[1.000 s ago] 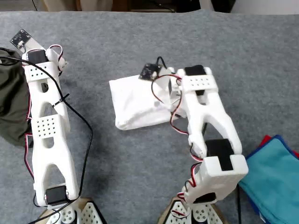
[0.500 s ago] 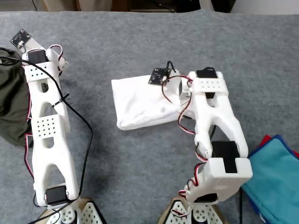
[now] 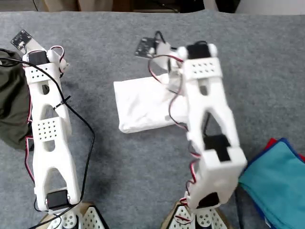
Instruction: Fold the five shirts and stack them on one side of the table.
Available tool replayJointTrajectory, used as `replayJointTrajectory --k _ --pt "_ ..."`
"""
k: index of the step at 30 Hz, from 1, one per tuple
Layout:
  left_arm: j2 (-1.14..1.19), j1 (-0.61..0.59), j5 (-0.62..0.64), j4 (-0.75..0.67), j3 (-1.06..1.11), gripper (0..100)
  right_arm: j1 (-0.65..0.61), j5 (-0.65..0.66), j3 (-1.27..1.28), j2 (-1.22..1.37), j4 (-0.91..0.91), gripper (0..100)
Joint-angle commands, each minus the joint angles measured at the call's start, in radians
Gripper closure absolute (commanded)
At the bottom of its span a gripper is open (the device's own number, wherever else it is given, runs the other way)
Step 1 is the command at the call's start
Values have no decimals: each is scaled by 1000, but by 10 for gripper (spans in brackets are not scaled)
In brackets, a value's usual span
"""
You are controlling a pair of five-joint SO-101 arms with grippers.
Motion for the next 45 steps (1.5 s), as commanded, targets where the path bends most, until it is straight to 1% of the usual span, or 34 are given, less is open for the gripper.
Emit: replayJointTrajectory --k 1,7,12,16,22,31,45 --pt "-16 -6 -5 -17 -46 978 -50 -71 -260 145 44 726" --pt "-12 -3 -5 -11 -46 978 -87 -180 -590 427 109 741" --pt "-12 -2 -9 -11 -46 978 -94 -269 -843 622 115 740" --pt "-12 -2 -9 -14 -46 978 -97 -293 -980 731 117 741" --pt "-12 0 -9 -15 -46 978 -101 -296 -1007 777 150 741" --pt "-12 12 -11 -15 -46 978 -99 -290 -1184 782 269 742" --pt "-12 11 -9 -15 -46 978 -117 -295 -1073 785 272 742"
